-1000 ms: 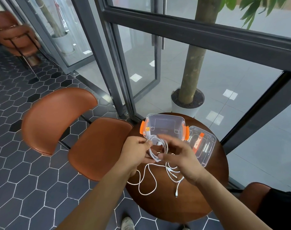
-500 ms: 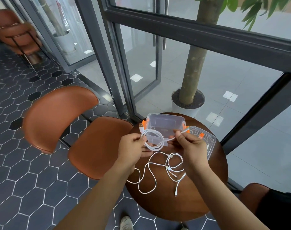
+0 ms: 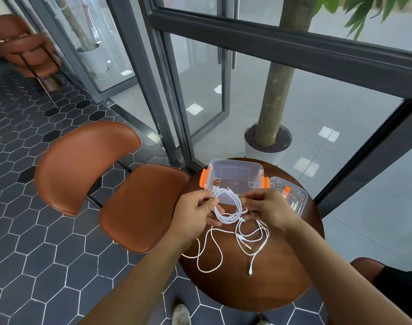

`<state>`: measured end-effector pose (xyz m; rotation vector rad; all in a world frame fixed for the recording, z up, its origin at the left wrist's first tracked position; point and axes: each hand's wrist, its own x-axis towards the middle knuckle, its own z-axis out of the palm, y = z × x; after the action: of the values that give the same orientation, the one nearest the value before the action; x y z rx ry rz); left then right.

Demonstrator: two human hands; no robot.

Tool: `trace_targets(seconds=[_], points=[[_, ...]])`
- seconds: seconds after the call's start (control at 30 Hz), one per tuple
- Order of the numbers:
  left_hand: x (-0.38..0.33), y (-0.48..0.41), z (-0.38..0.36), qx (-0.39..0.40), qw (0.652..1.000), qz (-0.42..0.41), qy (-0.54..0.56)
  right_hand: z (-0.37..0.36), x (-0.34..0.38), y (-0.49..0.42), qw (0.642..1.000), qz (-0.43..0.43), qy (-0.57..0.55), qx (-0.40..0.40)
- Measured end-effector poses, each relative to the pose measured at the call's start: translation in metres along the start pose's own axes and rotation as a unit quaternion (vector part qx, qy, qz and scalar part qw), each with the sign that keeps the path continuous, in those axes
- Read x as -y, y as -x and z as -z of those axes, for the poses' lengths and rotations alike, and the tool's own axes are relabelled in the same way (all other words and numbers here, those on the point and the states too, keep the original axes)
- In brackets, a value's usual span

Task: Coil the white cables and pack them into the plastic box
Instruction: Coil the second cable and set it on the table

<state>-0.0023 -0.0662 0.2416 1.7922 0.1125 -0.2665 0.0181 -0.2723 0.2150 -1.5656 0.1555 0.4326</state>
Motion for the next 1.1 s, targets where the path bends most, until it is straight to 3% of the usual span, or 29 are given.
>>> trace_targets(seconds=[0.1, 0.17, 0.27, 0.37, 0.5, 0.6, 0.67, 0.87, 1.0, 1.1], points=[[-0.003, 0.000, 0.001, 0.013, 1.000, 0.011, -0.004, 0.012, 0.001, -0.002, 0.994, 0.009, 0.012, 0.110], [-0.006, -0.001, 0.002, 0.021, 1.000, 0.022, 0.002, 0.011, 0.000, -0.002, 0.986, 0.012, -0.049, 0.158], [-0.008, -0.004, 0.004, 0.039, 0.998, 0.037, -0.023, -0.002, -0.007, 0.001, 0.975, 0.023, -0.177, 0.130], [-0.006, -0.006, 0.006, 0.045, 0.994, 0.040, -0.094, -0.021, -0.010, 0.012, 0.972, 0.029, -0.224, 0.068], [-0.006, -0.005, 0.003, 0.034, 0.979, 0.031, -0.197, -0.039, -0.004, 0.027, 0.986, 0.022, -0.162, -0.011], [-0.008, -0.001, 0.001, 0.031, 0.975, 0.025, -0.218, -0.043, -0.006, 0.031, 0.995, 0.098, -0.014, -0.008], [-0.007, 0.000, 0.000, 0.045, 0.973, 0.021, -0.225, -0.043, -0.011, 0.029, 0.986, 0.129, 0.100, -0.027], [-0.002, -0.002, 0.005, 0.083, 0.979, 0.041, -0.181, -0.051, -0.025, 0.026, 0.933, 0.207, 0.269, -0.119], [0.005, 0.000, 0.007, 0.093, 0.981, 0.051, -0.162, -0.057, -0.035, 0.026, 0.963, 0.157, 0.201, -0.086], [0.009, 0.006, 0.007, 0.096, 0.989, 0.086, -0.078, -0.060, -0.037, 0.028, 0.986, 0.117, 0.095, -0.064]])
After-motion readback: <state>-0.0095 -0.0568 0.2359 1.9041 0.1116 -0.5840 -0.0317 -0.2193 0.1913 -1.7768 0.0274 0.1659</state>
